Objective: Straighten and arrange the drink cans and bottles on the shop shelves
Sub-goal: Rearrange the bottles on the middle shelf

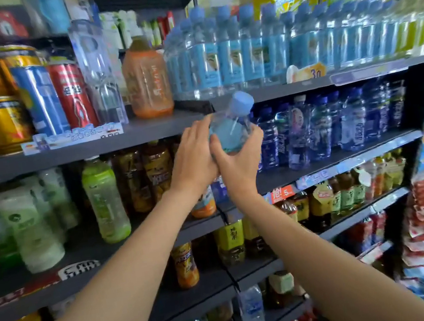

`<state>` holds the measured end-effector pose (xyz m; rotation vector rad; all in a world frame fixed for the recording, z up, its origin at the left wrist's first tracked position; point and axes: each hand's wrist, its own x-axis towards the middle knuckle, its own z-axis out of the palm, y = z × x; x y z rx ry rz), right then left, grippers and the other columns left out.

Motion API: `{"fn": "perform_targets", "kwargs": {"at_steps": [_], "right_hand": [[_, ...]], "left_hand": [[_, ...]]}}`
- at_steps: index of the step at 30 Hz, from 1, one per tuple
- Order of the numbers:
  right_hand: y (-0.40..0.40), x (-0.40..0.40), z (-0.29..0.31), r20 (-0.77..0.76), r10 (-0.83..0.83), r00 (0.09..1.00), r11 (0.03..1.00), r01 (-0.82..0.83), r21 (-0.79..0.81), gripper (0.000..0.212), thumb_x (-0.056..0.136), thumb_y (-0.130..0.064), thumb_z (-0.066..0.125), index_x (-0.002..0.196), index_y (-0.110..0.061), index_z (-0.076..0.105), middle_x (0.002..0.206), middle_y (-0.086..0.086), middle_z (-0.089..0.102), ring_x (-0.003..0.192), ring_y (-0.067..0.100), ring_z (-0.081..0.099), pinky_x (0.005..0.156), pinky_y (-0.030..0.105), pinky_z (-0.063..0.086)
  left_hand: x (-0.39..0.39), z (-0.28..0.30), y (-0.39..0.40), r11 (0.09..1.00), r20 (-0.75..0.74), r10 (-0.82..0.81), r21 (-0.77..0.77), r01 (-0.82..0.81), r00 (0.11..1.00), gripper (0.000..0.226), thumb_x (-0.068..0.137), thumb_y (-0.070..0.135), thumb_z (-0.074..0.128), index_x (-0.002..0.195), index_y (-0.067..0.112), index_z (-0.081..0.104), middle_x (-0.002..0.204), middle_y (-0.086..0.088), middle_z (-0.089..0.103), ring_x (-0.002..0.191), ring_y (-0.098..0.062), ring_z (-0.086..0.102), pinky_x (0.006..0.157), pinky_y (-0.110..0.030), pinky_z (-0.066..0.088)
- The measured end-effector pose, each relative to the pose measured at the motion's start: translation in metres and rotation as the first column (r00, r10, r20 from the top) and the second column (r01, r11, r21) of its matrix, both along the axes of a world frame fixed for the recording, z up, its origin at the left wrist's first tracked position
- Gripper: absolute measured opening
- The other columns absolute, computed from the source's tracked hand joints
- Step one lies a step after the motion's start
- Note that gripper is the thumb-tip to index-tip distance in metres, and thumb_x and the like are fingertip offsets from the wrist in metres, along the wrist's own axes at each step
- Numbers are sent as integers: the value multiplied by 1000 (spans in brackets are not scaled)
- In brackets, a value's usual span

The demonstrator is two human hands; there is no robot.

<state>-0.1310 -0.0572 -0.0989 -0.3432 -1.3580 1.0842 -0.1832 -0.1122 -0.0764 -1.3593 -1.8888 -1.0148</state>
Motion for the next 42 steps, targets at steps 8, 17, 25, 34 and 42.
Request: {"fn": "perform_targets", "kwargs": {"at_steps": [8,17,25,34,42], "right_hand": [[121,56,116,-57,-244,968,944,251,214,65,79,-34,70,129,-2,45,119,13,57,111,26,51,93,36,43],[274,77,182,-21,-219,975,958,219,185,65,78,-34,72,125,1,44,117,17,57,112,27,52,86,35,45],[308,63,196,119,-216,969,918,160,362,64,84,-40,65,126,1,39,123,16,53,116,28,48,80,25,35],[306,60,195,184,-338,923,864,227,450,68,83,-47,63,126,-1,36,127,10,42,115,23,44,77,20,31],[310,52,187,311,-382,870,876,233,422,75,85,-48,60,132,1,28,135,14,36,116,27,46,75,23,33]], "left_hand": [[44,94,93,997,-49,-61,-55,58,997,70,90,18,57,147,13,17,151,-7,27,139,-21,24,111,-32,22],[52,109,224,956,-250,208,-152,-251,946,47,100,18,30,146,9,25,157,-6,11,145,-20,4,115,-33,2],[37,98,250,889,-276,342,-215,-405,898,43,99,24,34,142,16,35,157,-4,7,143,-28,8,114,-42,20],[38,88,252,836,-324,392,-265,-480,861,51,97,17,37,146,14,22,157,-5,-2,143,-30,3,110,-39,31],[32,83,249,781,-411,457,-238,-577,788,56,94,26,37,147,22,19,157,7,2,143,-33,-7,109,-61,-7]]}}
